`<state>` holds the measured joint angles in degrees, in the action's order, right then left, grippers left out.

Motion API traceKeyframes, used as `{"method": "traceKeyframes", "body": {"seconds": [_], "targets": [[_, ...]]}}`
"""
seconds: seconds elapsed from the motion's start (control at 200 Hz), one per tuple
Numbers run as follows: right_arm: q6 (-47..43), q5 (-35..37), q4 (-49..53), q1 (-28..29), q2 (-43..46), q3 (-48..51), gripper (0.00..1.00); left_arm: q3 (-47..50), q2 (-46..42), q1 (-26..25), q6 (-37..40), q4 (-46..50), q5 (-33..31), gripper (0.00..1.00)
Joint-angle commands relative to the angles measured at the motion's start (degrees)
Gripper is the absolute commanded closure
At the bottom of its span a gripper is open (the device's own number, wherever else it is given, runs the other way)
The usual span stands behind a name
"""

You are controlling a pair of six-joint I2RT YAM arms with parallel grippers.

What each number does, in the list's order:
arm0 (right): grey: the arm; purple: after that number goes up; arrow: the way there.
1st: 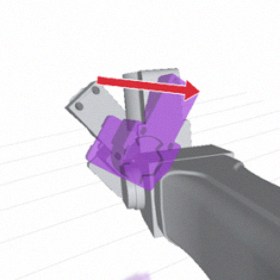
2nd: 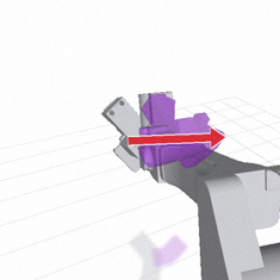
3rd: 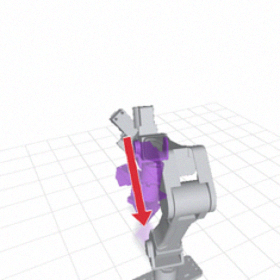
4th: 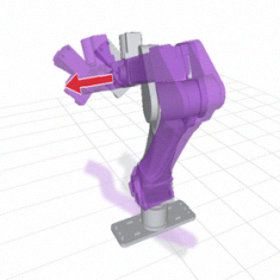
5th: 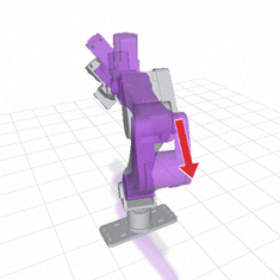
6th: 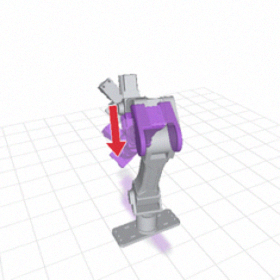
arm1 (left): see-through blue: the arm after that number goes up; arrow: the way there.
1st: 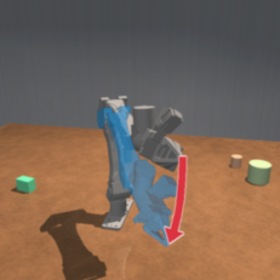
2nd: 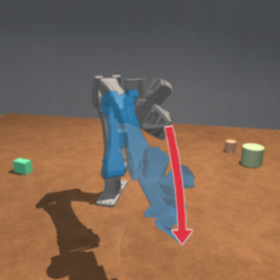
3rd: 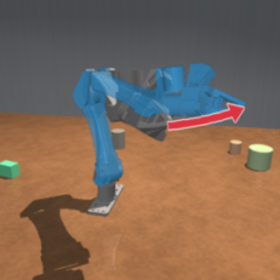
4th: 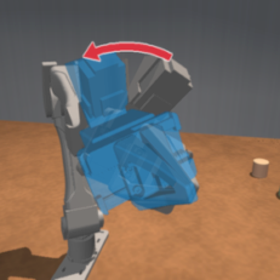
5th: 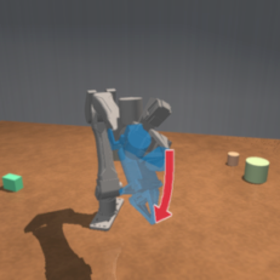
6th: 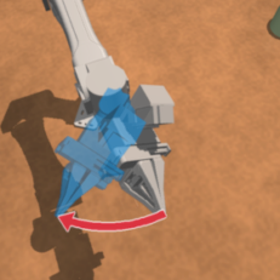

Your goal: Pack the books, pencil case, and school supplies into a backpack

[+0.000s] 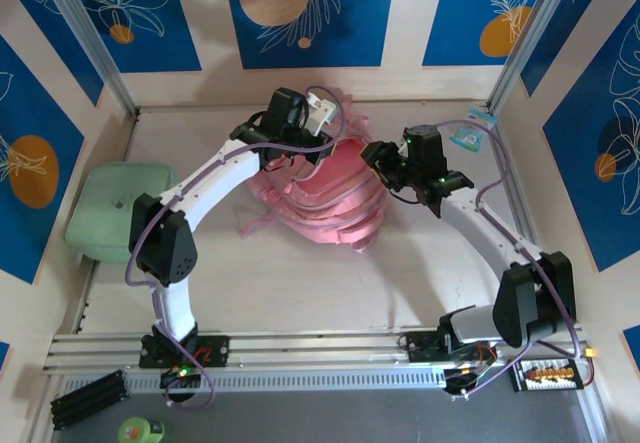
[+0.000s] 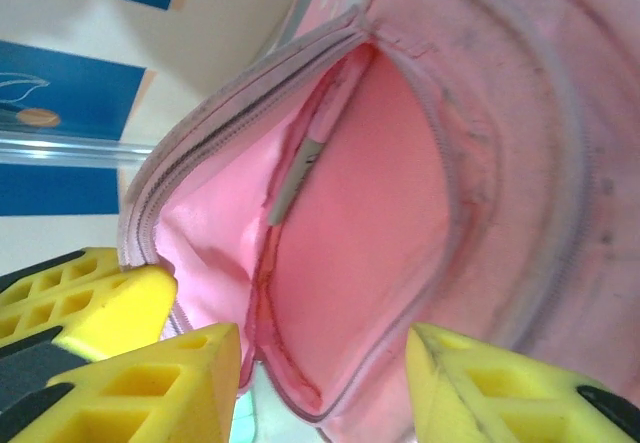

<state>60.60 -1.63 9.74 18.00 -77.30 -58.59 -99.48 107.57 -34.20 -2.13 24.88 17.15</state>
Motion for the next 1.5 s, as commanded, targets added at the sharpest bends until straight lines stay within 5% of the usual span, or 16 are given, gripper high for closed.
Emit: {"method": "traceKeyframes", "body": {"seconds": [0.0,0.155,0.27,0.535,0.885,1.16,1.49], "targets": [[-4.07,6.83,8.36,-0.07,2.32,0.84,0.5,0.39,-1.83,-0.26,-0.65,-6.8,6.53,0.91],[-4.76,11.86,11.57,-0.12,5.28,0.93,0.43,4.49,-4.17,0.53,-1.06,-8.08,14.26,0.68],[-4.61,14.67,13.22,-0.11,6.35,0.7,0.38,10.11,-8.48,2.53,-5.25,-11.34,16.21,0.4],[-7.22,16.36,14.65,0.2,6.37,-0.2,0.32,29.19,-21.1,11.87,-20.27,-16.37,5.89,0.07],[-13.16,15.21,12.56,1.25,5.4,-1.35,0.15,38.29,-20.06,17.76,-32.44,-20.51,10.63,0.08],[-18.38,10.56,14.58,1.45,4.59,-2.0,0.13,37.12,-11.35,17.74,-43.57,-30.09,15.24,0.25],[-19.42,4.38,15.4,4.62,-4.37,-8.26,0.17,34.2,-5.91,17.74,-46.22,-31.85,18.61,0.51]]}}
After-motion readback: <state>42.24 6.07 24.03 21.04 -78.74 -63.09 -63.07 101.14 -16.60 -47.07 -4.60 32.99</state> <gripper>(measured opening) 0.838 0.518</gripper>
